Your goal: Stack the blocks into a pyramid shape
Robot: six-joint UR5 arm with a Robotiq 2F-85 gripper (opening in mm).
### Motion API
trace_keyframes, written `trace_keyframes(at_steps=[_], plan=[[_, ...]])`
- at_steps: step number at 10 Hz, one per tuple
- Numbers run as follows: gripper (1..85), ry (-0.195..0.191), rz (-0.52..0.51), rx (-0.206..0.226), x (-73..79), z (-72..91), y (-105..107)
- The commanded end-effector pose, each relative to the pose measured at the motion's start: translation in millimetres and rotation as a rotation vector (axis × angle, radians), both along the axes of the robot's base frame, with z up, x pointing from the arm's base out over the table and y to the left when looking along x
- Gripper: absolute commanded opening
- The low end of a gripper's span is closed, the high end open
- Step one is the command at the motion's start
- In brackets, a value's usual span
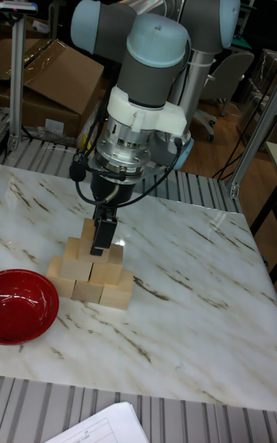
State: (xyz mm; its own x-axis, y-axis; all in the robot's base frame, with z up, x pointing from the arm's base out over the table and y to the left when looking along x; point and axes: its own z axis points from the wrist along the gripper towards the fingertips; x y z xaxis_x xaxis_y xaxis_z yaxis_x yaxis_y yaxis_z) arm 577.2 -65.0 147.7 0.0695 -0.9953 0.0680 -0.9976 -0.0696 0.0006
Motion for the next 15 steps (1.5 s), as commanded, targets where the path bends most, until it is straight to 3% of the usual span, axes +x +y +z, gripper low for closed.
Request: trace_keyframes(at_steps=[1,3,5,7,9,10,15], plan=[[79.0,-0.009,0.029,-0.061,13.8,15.3,-18],[78.3,0.007,-0.008,-0.085,16.4,36.7,-20],[77.7,0.016,-0.028,-0.066,16.2,42.3,-10],[76.3,0.048,-0.100,0.033,10.4,51.7,24],[75.3,0.063,-0.118,0.002,4.6,60.3,20],[75.3,0.075,-0.128,0.030,2.4,60.9,28],[85.0,0.055,-0.058,0.011,9.8,43.8,22]])
